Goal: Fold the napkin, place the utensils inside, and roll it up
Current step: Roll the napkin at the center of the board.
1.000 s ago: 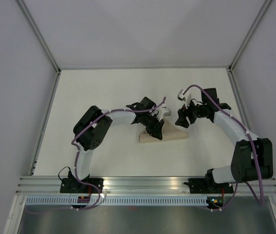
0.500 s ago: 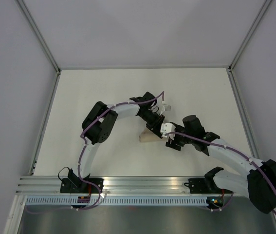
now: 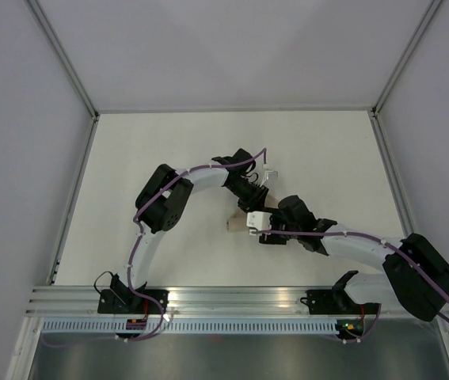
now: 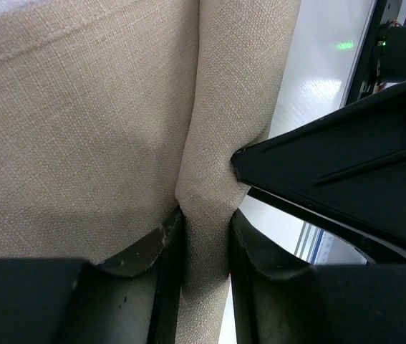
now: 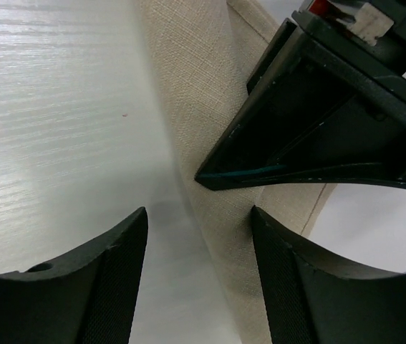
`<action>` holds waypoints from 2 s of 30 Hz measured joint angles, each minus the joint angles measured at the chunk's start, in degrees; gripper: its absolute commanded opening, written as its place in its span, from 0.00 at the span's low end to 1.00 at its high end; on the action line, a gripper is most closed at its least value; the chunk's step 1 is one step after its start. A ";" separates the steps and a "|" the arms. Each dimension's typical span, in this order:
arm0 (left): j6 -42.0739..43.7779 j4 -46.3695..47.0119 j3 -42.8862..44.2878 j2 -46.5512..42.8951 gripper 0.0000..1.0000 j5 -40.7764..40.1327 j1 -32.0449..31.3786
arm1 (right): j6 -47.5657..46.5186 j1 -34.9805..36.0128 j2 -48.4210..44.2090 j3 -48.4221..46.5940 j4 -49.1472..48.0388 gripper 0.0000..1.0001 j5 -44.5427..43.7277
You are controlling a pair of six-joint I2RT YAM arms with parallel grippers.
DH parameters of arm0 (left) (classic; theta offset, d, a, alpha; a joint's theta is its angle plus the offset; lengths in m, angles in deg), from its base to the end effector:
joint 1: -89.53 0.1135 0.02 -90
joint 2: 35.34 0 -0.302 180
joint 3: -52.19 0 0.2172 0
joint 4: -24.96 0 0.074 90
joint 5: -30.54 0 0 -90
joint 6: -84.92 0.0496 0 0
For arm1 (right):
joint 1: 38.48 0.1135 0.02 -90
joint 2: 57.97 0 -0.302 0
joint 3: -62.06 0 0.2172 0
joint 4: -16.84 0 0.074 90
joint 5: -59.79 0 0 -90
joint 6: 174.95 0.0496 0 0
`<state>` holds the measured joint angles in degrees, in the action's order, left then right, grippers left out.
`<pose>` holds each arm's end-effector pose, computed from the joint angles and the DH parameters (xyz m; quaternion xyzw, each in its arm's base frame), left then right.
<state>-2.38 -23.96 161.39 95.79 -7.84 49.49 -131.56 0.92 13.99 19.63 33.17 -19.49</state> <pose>0.3230 -0.3222 0.1609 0.3909 0.8003 -0.4547 0.0044 0.1494 0.1347 0.2055 -0.6550 0.6508 0.0629 0.3788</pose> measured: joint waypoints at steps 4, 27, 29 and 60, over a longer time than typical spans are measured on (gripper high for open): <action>-0.28 -0.20 0.00 0.00 0.43 0.24 0.13 | -0.35 0.15 1.33 0.00 -1.97 0.59 -1.44; -1.29 -0.61 -3.10 -5.95 0.47 -0.68 3.69 | -0.07 -1.27 9.44 -11.28 7.58 0.24 1.86; -2.25 0.79 -4.28 -8.55 0.47 -1.01 4.50 | -0.13 -2.32 10.75 -13.18 9.81 0.24 3.61; -4.24 52.46 -57.77 -60.08 0.51 -46.29 -10.78 | -6.08 -16.24 49.20 -61.44 61.44 0.25 29.81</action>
<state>-6.62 28.50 103.63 35.70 -54.14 38.72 -137.64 -15.32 63.19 -41.81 94.61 10.32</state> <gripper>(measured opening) 0.501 0.252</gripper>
